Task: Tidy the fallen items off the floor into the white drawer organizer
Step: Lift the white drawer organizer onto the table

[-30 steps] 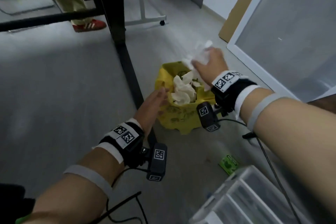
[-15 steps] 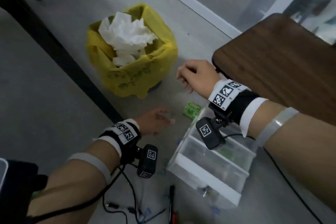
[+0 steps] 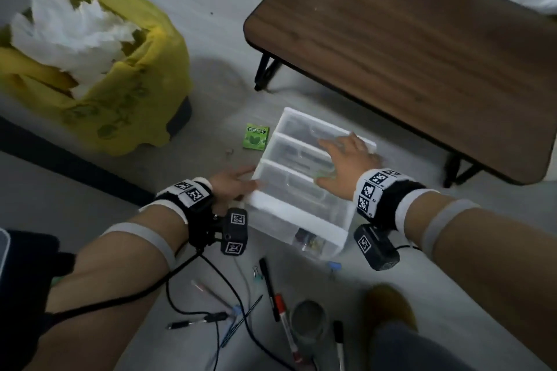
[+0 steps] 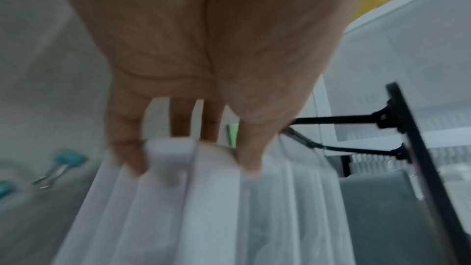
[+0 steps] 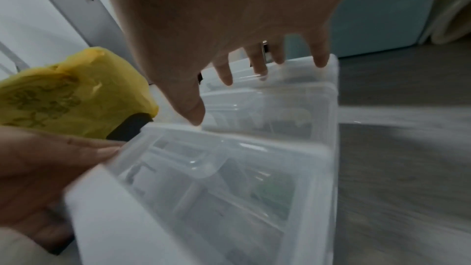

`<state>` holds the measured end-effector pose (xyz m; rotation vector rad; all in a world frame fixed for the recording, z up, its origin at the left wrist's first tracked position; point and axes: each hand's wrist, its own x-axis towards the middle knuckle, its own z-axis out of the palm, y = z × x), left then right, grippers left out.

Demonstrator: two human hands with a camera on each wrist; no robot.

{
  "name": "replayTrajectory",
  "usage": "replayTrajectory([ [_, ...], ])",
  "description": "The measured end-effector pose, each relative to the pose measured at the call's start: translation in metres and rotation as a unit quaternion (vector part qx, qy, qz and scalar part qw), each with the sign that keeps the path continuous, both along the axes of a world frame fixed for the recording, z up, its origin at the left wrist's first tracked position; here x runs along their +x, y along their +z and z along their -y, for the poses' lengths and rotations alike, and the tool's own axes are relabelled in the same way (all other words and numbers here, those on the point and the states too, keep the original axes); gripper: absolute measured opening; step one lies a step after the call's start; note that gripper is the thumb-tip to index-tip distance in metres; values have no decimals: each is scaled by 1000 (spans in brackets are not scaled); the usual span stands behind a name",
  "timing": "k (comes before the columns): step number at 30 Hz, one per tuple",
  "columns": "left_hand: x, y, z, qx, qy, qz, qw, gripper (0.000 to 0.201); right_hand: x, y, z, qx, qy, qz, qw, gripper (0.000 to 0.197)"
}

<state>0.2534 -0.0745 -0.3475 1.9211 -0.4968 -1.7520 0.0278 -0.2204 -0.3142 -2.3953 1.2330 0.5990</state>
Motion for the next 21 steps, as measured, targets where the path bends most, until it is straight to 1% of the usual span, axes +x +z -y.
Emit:
replayTrajectory([
  [2, 12, 4, 17, -32, 69, 43, 996, 34, -4, 9, -1, -54, -8, -57, 997, 72],
  [3, 16, 7, 25, -60, 91, 59, 992, 32, -8, 13, -1, -66, -8, -84, 994, 68],
  [5, 22, 13, 36, -116, 100, 90, 984, 32, -13, 23, -3, -74, 0, -93, 993, 53],
  [7, 24, 21, 35, -152, 123, 112, 974, 47, -9, 34, -4, -105, 26, -75, 991, 41],
  [8, 24, 23, 31, -145, 135, 125, 972, 55, -5, 37, -2, -127, 47, -51, 989, 39],
  [9, 23, 25, 23, -114, 131, 131, 976, 64, 3, 39, 1, -145, 78, -17, 986, 39],
  [10, 21, 24, 13, -64, 94, 126, 985, 76, 12, 38, 4, -148, 106, 15, 983, 43],
  [11, 18, 24, 3, 0, 30, 100, 995, 91, 23, 35, 7, -130, 120, 37, 983, 50],
  [12, 12, 26, -9, 69, -43, 51, 995, 104, 35, 31, 9, -92, 117, 45, 988, 61],
  [13, 3, 29, -19, 121, -113, -5, 986, 107, 46, 26, 11, -46, 100, 36, 993, 72],
  [14, -7, 32, -26, 157, -165, -48, 973, 101, 57, 20, 12, -4, 84, 16, 996, 81],
  [15, -17, 34, -34, 180, -183, -75, 964, 88, 68, 12, 12, 28, 75, -1, 997, 85],
  [16, -25, 32, -39, 191, -180, -90, 961, 77, 77, 5, 10, 50, 67, -10, 996, 86],
  [17, -31, 28, -42, 190, -166, -103, 962, 71, 82, -1, 9, 58, 56, -6, 997, 86],
  [19, -34, 17, -48, 175, -121, -133, 968, 62, 90, -7, 6, 44, 35, -3, 998, 92],
  [21, -33, 5, -51, 156, -67, -157, 973, 44, 96, -8, 3, 28, 41, -21, 999, 102],
])
